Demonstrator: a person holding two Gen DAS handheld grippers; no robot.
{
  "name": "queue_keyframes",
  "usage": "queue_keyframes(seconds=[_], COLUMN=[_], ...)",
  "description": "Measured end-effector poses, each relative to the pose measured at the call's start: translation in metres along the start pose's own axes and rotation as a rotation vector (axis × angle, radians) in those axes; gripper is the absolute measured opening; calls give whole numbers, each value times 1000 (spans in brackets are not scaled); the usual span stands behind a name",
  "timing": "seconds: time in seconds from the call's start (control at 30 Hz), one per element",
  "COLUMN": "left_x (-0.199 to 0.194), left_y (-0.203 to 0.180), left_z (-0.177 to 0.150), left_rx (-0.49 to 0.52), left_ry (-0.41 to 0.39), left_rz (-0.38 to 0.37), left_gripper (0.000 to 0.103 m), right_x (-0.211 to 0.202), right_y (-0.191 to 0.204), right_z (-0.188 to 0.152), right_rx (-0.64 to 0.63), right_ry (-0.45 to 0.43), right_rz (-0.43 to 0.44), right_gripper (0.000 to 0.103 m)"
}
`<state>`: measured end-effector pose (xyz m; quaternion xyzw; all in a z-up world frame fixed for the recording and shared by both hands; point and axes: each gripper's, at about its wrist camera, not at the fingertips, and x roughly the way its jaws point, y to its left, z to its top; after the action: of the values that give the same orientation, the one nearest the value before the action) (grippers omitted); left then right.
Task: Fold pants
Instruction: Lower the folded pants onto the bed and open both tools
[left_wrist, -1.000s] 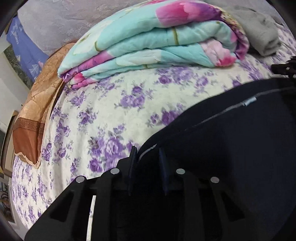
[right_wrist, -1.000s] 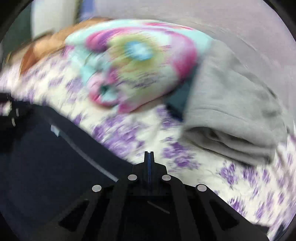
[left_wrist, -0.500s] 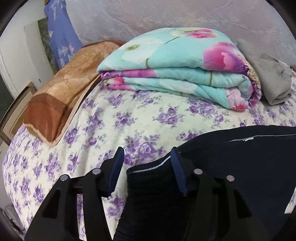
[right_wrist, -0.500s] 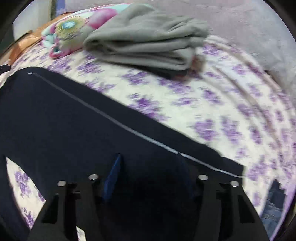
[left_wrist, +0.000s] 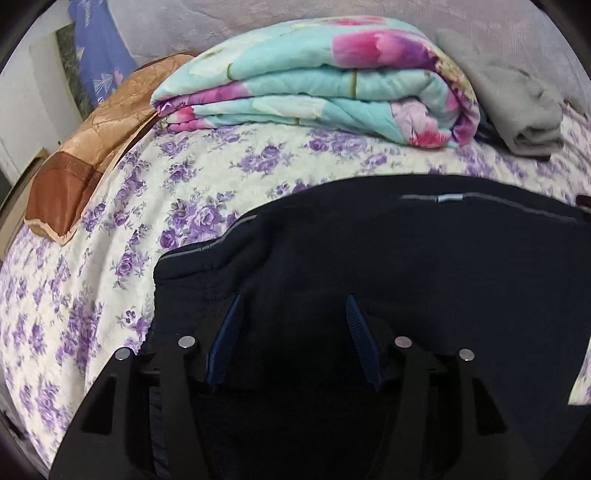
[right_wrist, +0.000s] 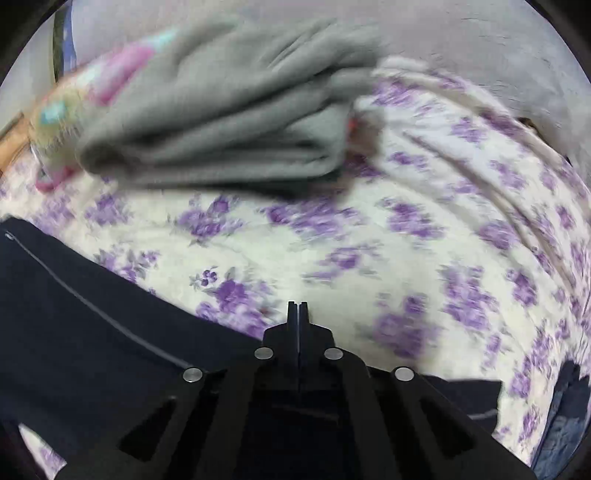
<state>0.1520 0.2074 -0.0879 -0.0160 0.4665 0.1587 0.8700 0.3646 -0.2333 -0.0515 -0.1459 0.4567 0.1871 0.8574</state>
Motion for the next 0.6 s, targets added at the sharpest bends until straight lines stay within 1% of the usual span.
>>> queue_keyframes(seconds=[0.03, 0.07, 0.1, 0.13, 0.2, 0.23, 0.27, 0.3, 0.33, 0.4, 0.43, 0.47, 0.53, 0.57, 0.6], left_x=[-3, -5, -6, -10, -14, -16, -19, -20, -26, -36, -45, -52, -64, -67, -68], left_y=[0, -1, -1, -1, 0, 1, 2, 3, 4, 4, 3, 3, 1, -1, -2], left_z=[0, -1, -2, -4, -7, -9, -10, -10, -13, -16, -20, -23, -30, -33, -35], left_rx=[11, 21, 26, 26, 2, -25, -49, -67, -97, -126, -141, -152, -172, -178, -179], left_ry=[-7, -10, -15, -26, -39, -44, -48, -51, -62, -81, -101, -114, -145, -154, -157], left_rz=[-12, -16, -17, -28, -61, -85, -104, -115, -132, -154, -169, -181, -216, -221, -223], left_gripper=[55, 56, 56, 56, 56, 57, 58, 61, 62, 68, 69, 72, 79, 82, 83], right_x=[-9, -23, -35, -42, -50, -52, -50, -50, -49, -47, -43, -42, -29, -26, -21], right_y=[-11, -30, -47, -61, -92, -110, -118, -124, -130, -132, -129, -124, -114, -109, -106], right_z=[-4, -11, -19, -26, -41, -51, -56, -62, -70, -77, -77, -77, -73, -70, -66], right_rx=[17, 46, 65, 80, 149, 197, 215, 236, 267, 302, 309, 305, 281, 269, 261], right_ry=[-8, -25, -38, -34, -8, 12, 19, 26, 33, 42, 42, 46, 71, 83, 87], right_rz=[36, 35, 0, -8, 3, -7, -7, 4, 38, 85, 97, 96, 84, 76, 71], right_gripper=[28, 48, 48, 48, 48, 48, 47, 47, 47, 47, 47, 47, 41, 37, 37])
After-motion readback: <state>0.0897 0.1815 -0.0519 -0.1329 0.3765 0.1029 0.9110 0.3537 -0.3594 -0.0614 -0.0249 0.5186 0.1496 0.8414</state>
